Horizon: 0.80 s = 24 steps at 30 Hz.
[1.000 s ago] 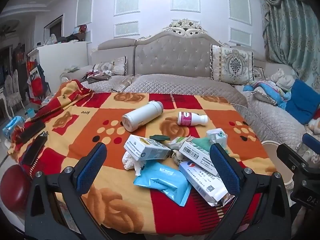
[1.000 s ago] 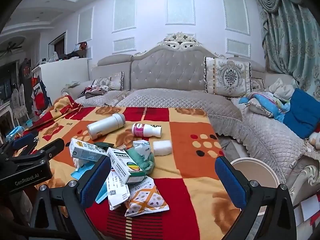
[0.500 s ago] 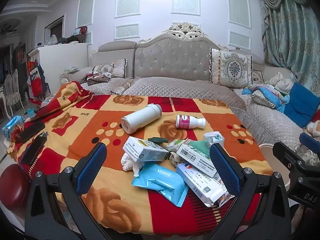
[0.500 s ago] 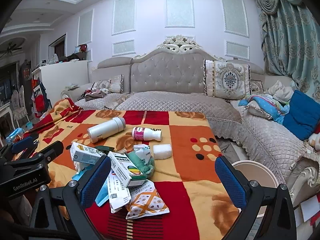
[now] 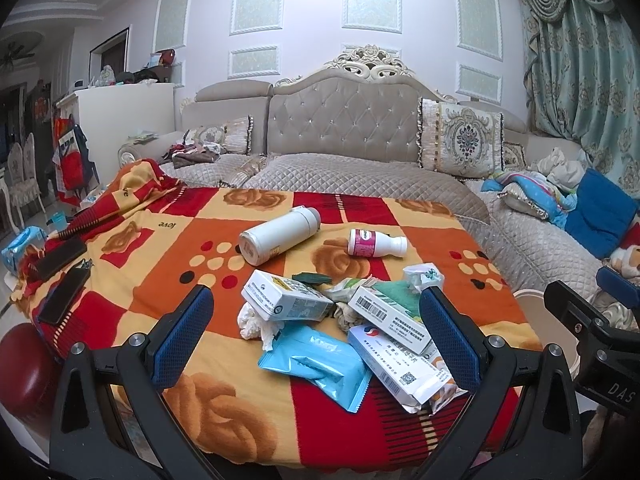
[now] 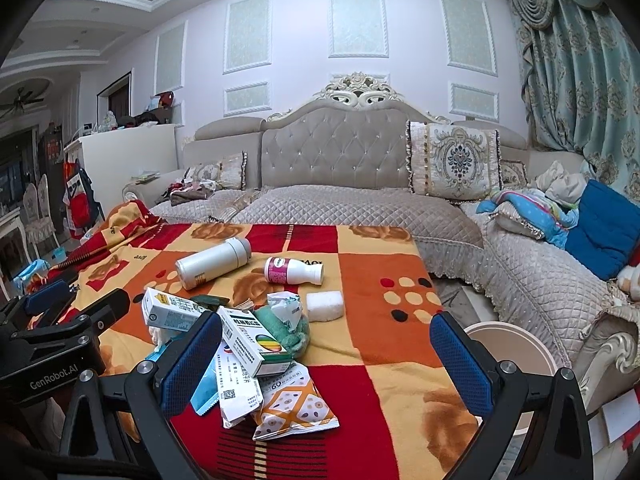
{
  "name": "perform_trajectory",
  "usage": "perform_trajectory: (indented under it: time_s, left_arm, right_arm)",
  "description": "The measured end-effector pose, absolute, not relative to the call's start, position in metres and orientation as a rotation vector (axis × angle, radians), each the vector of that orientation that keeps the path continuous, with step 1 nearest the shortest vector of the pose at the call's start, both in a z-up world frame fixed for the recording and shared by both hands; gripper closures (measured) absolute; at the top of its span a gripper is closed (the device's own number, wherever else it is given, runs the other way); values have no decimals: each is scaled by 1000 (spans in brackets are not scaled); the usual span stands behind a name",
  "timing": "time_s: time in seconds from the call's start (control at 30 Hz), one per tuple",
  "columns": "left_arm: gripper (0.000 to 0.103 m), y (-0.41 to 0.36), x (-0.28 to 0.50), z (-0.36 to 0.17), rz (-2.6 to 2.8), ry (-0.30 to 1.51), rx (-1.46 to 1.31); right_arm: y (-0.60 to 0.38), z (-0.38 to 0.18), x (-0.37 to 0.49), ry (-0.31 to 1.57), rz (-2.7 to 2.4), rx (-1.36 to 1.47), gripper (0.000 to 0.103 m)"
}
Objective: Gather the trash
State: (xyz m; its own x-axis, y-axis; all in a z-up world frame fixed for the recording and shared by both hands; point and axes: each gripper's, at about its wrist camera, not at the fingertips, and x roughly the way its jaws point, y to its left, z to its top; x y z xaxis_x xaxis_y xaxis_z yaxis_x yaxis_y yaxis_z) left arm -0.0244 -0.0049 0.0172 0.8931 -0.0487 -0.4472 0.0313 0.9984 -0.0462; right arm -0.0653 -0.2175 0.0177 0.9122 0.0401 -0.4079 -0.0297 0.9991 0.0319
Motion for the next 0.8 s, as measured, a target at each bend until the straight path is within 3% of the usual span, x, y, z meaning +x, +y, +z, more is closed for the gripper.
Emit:
perform_trajectory:
  time_s: [0.8]
  left_arm:
    - [1,-13,-27,8,-47,468,-44]
  right_arm:
    - [-224,23,-67,411,27,46,0]
